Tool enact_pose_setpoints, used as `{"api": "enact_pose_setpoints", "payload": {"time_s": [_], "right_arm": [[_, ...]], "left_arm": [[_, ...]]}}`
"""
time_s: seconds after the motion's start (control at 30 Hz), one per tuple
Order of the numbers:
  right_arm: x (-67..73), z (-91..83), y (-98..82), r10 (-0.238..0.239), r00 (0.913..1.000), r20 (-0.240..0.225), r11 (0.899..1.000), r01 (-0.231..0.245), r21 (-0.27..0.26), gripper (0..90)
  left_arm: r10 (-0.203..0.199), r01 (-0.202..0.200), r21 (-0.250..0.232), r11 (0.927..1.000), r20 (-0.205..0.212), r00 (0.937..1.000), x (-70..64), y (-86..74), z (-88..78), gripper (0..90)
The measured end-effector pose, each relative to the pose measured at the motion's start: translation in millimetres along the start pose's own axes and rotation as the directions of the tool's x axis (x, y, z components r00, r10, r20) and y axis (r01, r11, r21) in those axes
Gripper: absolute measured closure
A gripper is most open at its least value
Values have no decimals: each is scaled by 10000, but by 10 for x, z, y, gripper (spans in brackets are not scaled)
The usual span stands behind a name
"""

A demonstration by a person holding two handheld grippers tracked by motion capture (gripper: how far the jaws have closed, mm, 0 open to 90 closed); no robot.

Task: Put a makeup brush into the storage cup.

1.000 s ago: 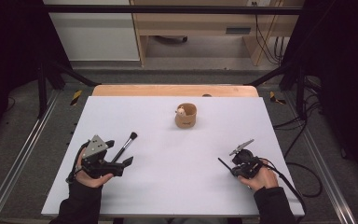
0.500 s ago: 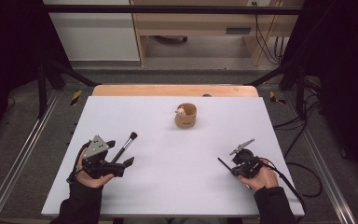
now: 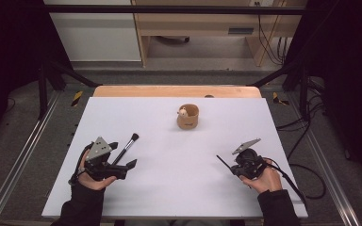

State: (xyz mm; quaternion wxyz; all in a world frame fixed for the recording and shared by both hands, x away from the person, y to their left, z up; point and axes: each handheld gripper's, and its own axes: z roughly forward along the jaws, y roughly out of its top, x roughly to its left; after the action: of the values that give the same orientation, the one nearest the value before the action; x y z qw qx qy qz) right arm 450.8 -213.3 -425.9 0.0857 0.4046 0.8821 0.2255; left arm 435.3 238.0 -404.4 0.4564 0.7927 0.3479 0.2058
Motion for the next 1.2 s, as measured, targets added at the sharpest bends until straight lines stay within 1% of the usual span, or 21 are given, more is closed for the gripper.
{"api": "enact_pose_setpoints", "payload": {"time_s": [0.1, 0.13, 0.17, 0.2, 0.23, 0.3, 0.33, 0.43, 0.5, 0.53, 0.57, 0.67, 0.7, 0.8, 0.87, 1.0, 1.1, 1.17, 1.2], "right_arm": [[34, -32, 24, -201, 9998, -73, 9996, 200, -214, 858], [56, -49, 36, -164, 9997, -176, 9995, 159, -257, 858], [73, -61, 47, -241, 9994, -254, 9992, 232, -336, 858], [73, -61, 47, -241, 9994, -254, 9992, 232, -336, 858], [116, -87, 73, -428, 9984, -358, 9979, 409, -511, 858], [130, -96, 83, -474, 9980, -418, 9974, 450, -559, 858], [156, -116, 101, -678, 9963, -519, 9954, 641, -712, 858], [193, -148, 130, -828, 9941, -700, 9929, 763, -915, 858], [207, -157, 143, -902, 9933, -724, 9917, 829, -983, 858], [220, -161, 151, -865, 9933, -771, 9925, 792, -933, 858], [223, -155, 157, -993, 9924, -733, 9911, 921, -963, 858], [247, -153, 182, -1062, 9911, -803, 9903, 981, -984, 858], [252, -155, 194, -1158, 9897, -845, 9883, 1063, -1096, 858], [288, -161, 224, -1194, 9882, -960, 9875, 1081, -1148, 858], [310, -157, 247, -1375, 9851, -1030, 9846, 1247, -1226, 858], [351, -165, 305, -1587, 9804, -1170, 9807, 1428, -1339, 858], [366, -174, 346, -1693, 9772, -1281, 9773, 1497, -1501, 858], [380, -176, 372, -1657, 9778, -1285, 9777, 1459, -1511, 858], [389, -175, 387, -1718, 9755, -1371, 9768, 1506, -1526, 859]], "left_arm": [[29, -29, -2, 10000, 46, 10000, -13, 4, 6, 54], [49, -49, 10, 10000, 65, 10000, -17, 6, 8, 55], [76, -76, 15, 10000, 70, 9999, -22, 8, 10, 54], [76, -76, 15, 10000, 70, 9999, -22, 8, 10, 55], [112, -112, 33, 9999, 109, 9999, -37, 13, 16, 54], [164, -164, 39, 9999, 155, 9997, -51, 18, 20, 55], [175, -176, 39, 9998, 179, 9997, -62, 21, 23, 54], [285, -287, 62, 9996, 229, 9993, -92, 32, 33, 54], [366, -369, 91, 9993, 286, 9989, -108, 41, 41, 54], [367, -370, 83, 9993, 303, 9989, -120, 43, 50, 54], [429, -432, 111, 9990, 313, 9986, -128, 47, 57, 54], [556, -562, 167, 9983, 386, 9977, -154, 61, 82, 54], [572, -580, 178, 9982, 403, 9975, -160, 63, 87, 54], [679, -690, 219, 9974, 474, 9966, -184, 75, 109, 54], [729, -742, 238, 9970, 518, 9960, -203, 82, 122, 54], [894, -912, 286, 9954, 597, 9942, -238, 104, 149, 54], [1042, -1062, 302, 9939, 637, 9925, -263, 135, 168, 55], [1139, -1160, 269, 9929, 691, 9911, -284, 166, 186, 55], [1177, -1198, 264, 9924, 716, 9905, -291, 177, 191, 55]]}}
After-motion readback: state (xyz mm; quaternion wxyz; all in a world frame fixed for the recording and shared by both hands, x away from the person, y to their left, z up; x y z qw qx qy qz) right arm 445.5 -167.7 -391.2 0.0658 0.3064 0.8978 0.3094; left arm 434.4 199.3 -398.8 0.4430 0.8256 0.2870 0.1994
